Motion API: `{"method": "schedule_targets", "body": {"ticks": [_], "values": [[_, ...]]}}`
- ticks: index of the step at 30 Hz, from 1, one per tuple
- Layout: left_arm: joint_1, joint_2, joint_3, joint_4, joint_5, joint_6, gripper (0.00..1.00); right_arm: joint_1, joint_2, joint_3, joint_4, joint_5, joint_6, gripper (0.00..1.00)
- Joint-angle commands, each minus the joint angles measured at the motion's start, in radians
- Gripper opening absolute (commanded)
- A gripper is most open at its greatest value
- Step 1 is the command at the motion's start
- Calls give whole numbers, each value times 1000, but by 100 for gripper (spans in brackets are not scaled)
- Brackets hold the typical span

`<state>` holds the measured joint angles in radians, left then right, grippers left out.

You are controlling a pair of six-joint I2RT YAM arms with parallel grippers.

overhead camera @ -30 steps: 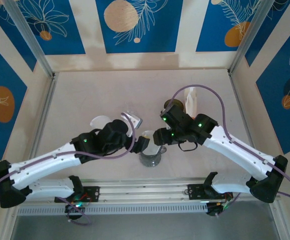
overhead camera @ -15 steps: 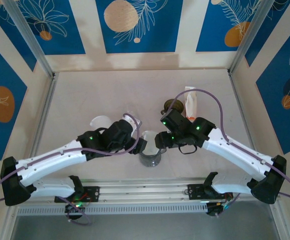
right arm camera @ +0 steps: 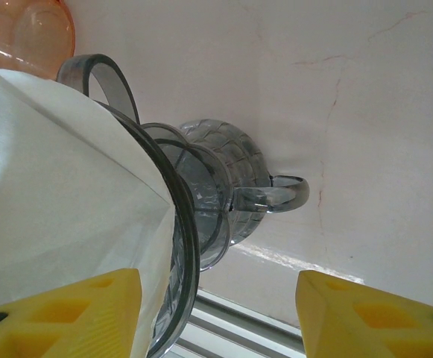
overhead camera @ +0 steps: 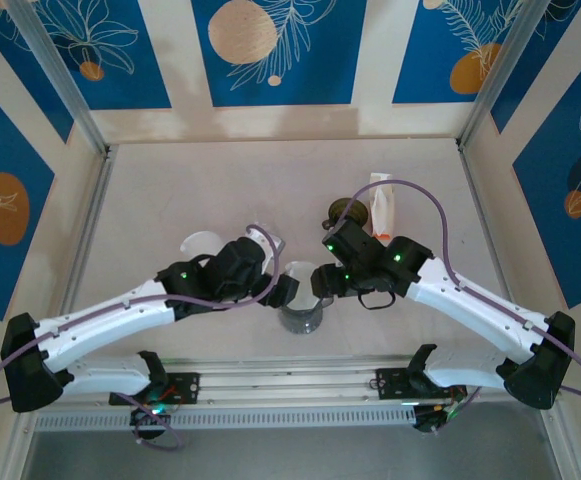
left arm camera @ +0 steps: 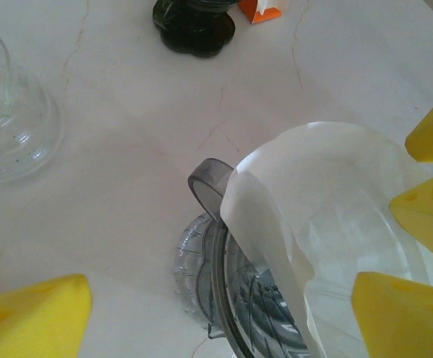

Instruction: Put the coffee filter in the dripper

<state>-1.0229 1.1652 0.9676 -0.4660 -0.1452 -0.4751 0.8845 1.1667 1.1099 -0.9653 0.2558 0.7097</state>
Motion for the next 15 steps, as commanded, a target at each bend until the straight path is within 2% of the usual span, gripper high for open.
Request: {"method": "schedule_targets", "body": {"ticks": [1,8,15], "values": [[18,24,2,-2,4,-12,81,0,-16,-11,1,0,13,58],[31,19,2,-59,-26,-25,62,-2,-19,-10,-17,14,17,58],[32,4,-2,-51,-10,-34,64,-12,-25,-9,-51,36,25,57]]}}
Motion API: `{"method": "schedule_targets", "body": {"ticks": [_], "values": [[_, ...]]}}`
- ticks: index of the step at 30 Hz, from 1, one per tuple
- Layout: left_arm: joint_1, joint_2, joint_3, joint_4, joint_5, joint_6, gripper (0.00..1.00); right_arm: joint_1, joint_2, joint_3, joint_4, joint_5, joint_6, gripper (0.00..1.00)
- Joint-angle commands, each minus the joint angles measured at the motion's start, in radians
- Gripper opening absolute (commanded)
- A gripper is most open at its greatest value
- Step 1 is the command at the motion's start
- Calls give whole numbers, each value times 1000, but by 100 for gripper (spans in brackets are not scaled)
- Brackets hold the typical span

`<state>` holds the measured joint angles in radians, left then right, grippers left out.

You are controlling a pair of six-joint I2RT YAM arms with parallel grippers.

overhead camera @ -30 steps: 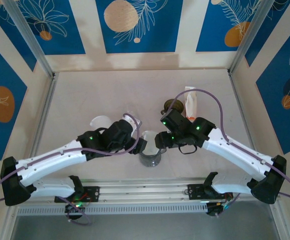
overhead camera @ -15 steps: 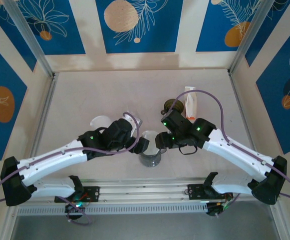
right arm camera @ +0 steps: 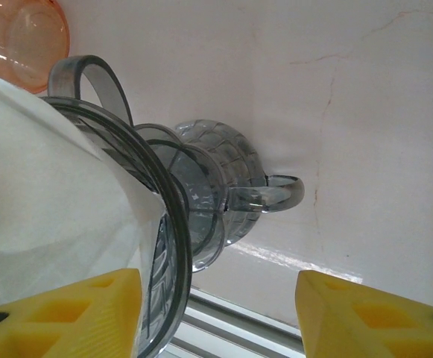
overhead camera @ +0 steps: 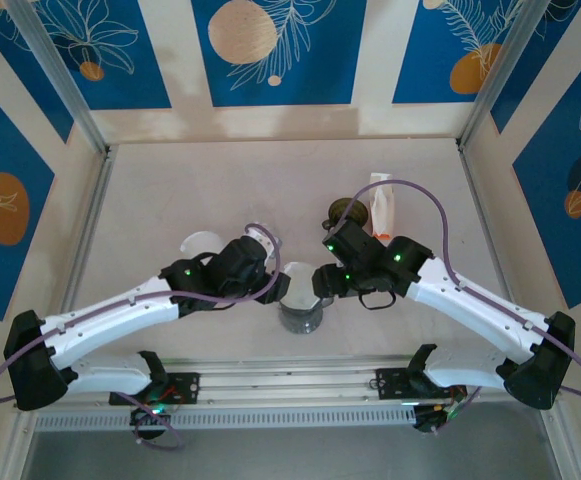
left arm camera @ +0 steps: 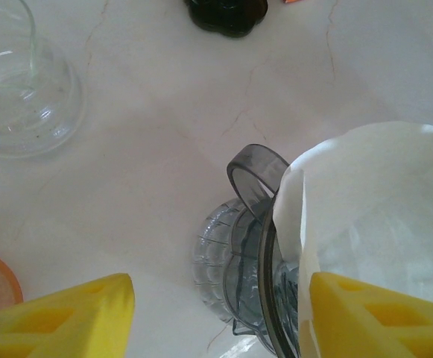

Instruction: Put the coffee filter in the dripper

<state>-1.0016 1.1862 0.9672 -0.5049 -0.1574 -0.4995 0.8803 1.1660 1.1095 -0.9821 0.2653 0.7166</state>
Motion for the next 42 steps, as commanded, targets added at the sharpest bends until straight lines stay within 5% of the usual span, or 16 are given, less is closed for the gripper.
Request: {"method": "schedule_targets", "body": {"ticks": [1,16,42], "values": [[11,-14,-2,-11,5,-10,64,-7,-23,-8,-40,30,20,57],[11,-13,-4,-6,10,-8,66,7,17,71,33,-13,-54,68],[15,6,8,-6,22,1,67,30,287,89,-2,27,-127,70]]}}
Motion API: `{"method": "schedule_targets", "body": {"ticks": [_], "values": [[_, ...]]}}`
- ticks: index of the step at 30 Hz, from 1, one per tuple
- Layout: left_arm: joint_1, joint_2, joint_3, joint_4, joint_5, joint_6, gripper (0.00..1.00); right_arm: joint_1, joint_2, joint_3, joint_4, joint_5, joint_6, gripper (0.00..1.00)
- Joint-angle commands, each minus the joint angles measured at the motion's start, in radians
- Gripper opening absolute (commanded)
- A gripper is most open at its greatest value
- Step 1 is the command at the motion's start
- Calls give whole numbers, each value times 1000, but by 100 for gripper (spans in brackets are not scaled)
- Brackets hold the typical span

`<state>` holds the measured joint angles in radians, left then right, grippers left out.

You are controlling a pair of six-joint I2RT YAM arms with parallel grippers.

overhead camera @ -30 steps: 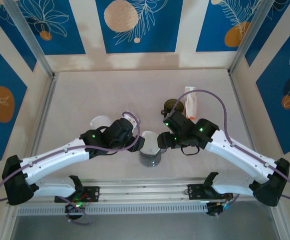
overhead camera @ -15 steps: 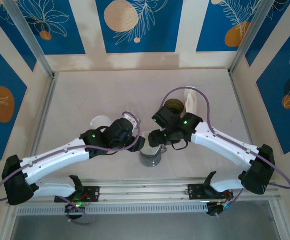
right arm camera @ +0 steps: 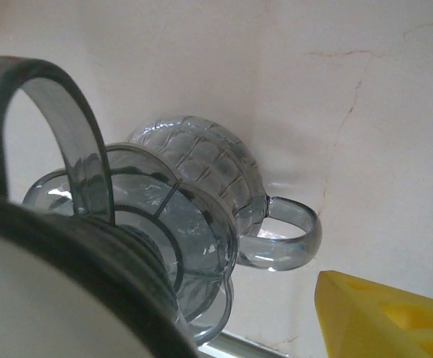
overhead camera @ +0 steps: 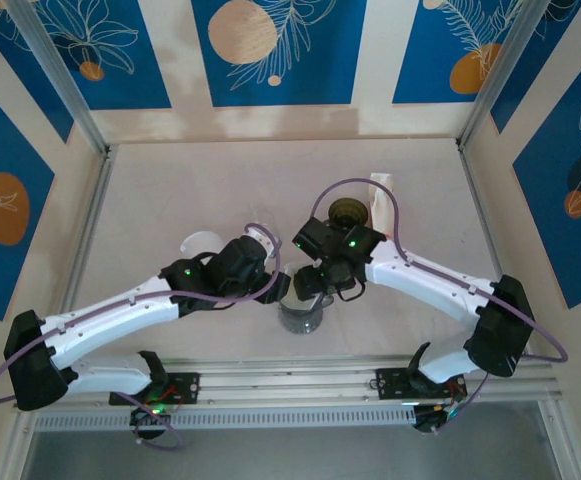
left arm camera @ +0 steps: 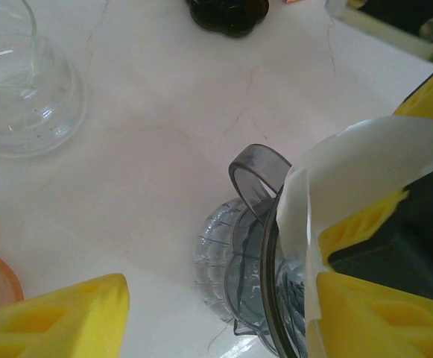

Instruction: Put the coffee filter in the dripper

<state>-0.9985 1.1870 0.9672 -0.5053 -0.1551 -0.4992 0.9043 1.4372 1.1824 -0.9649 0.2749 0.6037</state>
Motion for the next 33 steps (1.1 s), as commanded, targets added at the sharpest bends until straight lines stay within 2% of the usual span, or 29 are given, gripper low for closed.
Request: {"method": "schedule_targets", "body": {"ticks": [1,22,28,33], "values": [[12,5,7,-6,20,1,67,7,22,16,-17,17,-15,69],[20,-12,-28,24,46,-16,69,20,51,-41,21,37,26,69],[19,-23,-39,39,51,-22,78,23,49,-44,29,44,38,69],[21,-14,-32,19,39,-26,72,25,23,-40,37,46,42,69]]}}
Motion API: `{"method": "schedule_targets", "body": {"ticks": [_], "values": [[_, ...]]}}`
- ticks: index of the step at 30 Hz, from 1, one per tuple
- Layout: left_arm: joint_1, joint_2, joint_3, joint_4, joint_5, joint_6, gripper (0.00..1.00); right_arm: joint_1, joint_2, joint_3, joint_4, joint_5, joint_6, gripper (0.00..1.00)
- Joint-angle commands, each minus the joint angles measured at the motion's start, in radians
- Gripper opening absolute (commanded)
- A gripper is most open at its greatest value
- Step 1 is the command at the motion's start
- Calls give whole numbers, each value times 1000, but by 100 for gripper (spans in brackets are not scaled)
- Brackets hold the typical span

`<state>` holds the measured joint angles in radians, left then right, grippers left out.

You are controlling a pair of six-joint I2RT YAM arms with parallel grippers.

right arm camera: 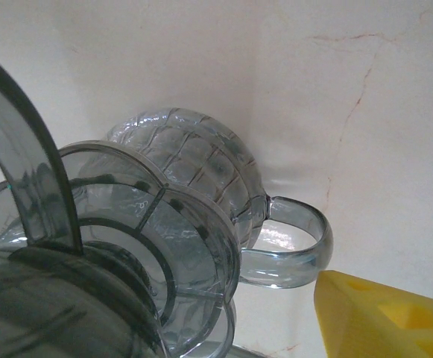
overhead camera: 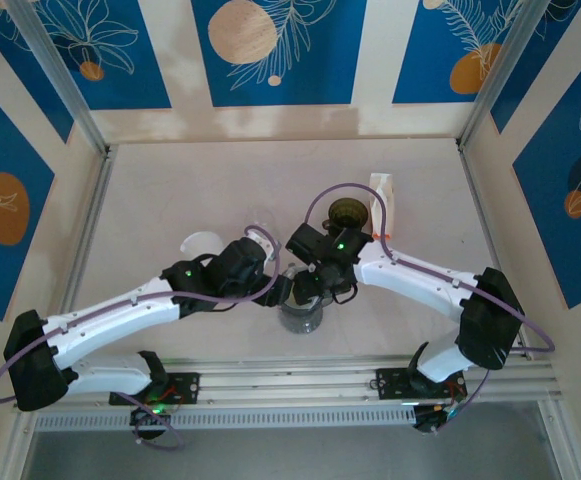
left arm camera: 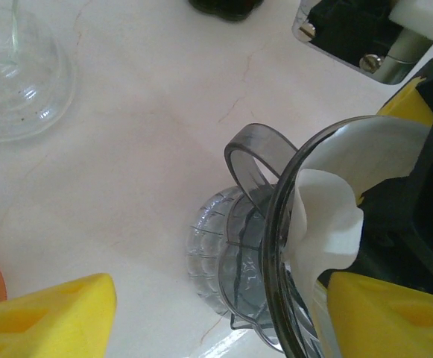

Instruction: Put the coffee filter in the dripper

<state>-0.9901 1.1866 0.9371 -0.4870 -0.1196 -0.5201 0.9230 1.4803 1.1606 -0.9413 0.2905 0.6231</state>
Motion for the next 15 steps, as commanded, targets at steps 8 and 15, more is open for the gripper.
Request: {"method": "schedule_targets", "body": {"ticks": [8,15], "values": [[14,-19,0,-1,10,-10,70,8,-84,-16,21,47,39,69],[13,-18,-3,6,14,-14,70,10,-199,-19,6,68,64,70]]}}
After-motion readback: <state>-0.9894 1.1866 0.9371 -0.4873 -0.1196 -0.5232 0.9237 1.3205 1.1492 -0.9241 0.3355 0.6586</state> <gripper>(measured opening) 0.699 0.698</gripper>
